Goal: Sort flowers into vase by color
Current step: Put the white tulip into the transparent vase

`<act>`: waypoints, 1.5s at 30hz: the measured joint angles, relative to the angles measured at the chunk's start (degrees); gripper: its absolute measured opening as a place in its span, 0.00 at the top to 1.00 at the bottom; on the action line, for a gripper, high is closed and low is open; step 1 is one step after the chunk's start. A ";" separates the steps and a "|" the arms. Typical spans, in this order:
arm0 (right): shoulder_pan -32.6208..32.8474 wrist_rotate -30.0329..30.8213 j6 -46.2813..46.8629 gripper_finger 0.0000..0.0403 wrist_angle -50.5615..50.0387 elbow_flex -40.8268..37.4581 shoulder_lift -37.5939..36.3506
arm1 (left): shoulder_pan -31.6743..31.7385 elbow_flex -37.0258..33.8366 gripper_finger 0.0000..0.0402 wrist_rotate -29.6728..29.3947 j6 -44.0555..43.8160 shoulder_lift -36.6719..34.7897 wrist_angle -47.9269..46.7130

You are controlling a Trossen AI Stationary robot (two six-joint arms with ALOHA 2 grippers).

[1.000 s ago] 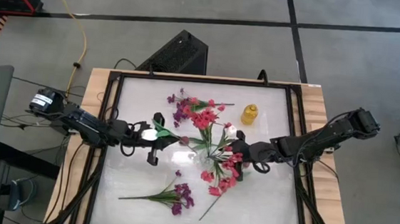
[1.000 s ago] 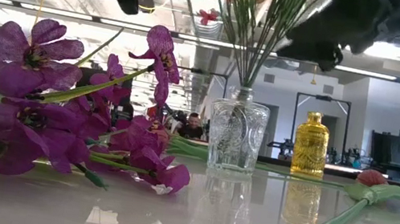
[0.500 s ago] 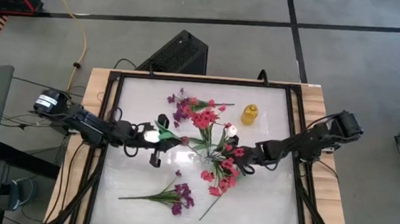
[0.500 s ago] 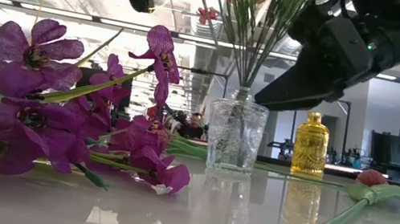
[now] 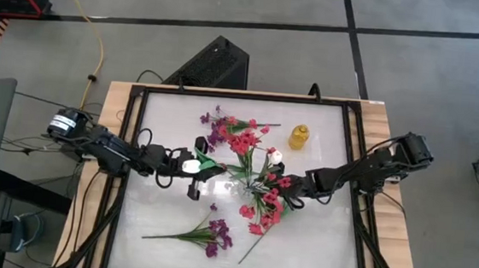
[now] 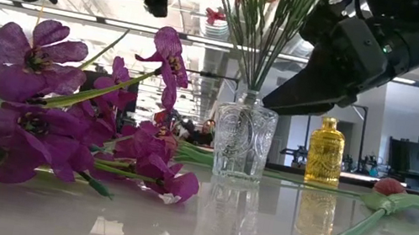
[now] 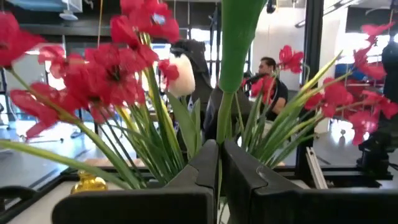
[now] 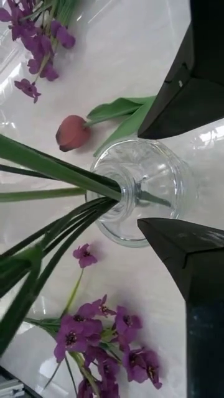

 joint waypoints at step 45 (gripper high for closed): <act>-1.33 -0.08 0.19 0.39 3.91 -0.02 0.15 | 0.65 7.37 1.00 0.33 -4.13 -0.02 -28.56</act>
